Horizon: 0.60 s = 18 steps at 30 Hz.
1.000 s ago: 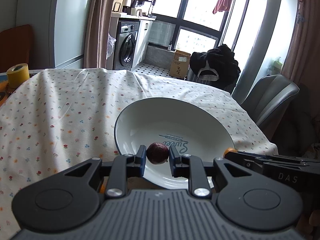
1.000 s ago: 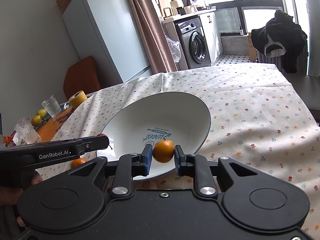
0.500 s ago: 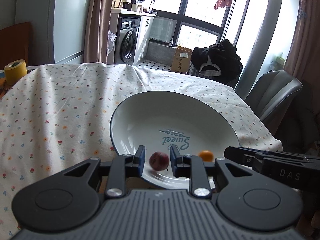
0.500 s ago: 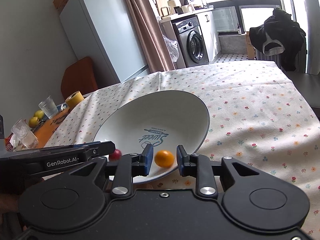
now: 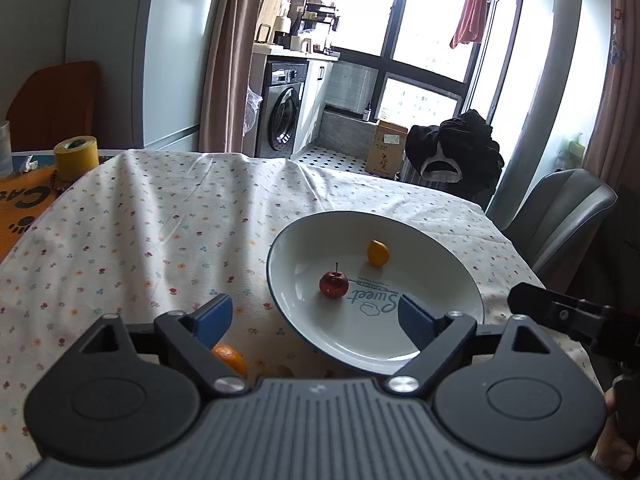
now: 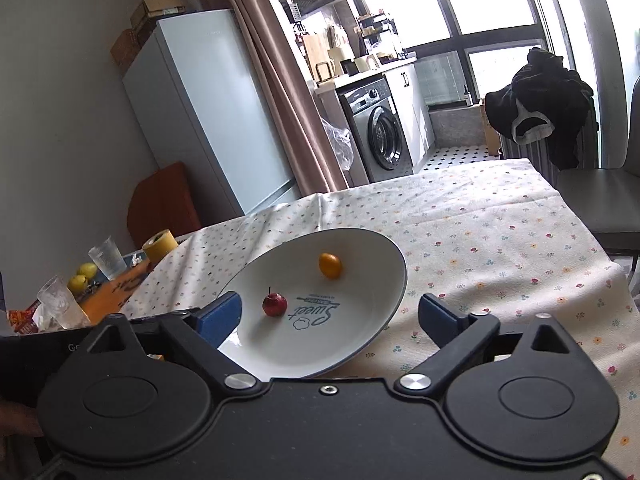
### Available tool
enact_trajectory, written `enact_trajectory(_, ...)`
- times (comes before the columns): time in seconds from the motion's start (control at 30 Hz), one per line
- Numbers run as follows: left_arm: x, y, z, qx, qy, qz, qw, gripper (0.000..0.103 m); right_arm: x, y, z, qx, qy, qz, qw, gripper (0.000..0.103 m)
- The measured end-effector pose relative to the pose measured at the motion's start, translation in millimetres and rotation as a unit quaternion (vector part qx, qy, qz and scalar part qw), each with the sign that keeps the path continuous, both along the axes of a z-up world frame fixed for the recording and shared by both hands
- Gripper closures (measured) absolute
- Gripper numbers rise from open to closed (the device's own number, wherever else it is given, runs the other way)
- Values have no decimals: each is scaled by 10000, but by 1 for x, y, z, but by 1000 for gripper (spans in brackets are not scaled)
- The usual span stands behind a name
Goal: Organize fruits
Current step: 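Withdraw both open tools from the bowl back toward the fruit pile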
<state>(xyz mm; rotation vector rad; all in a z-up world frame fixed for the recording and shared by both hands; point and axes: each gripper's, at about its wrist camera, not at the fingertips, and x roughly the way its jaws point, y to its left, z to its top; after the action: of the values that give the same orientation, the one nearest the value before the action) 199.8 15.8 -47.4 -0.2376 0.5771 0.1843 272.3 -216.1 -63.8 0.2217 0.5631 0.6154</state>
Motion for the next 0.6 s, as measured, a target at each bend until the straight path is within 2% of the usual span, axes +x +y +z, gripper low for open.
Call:
enact_trajectory(0.2, -22, 5, 5, -36, -182, 121, 9998, 0, -9, -8, 3, 137, -52, -62, 9999, 0)
enact_trajectory(0.4, -39, 3, 11, -47, -354, 55, 9993, 0, -25, -8, 9, -39, -425, -150, 9990, 0)
enact_trajectory(0.6, -52, 0, 14, -6, -389, 85, 9992, 0, -33, -11, 13, -5, -360, -25, 9993, 0)
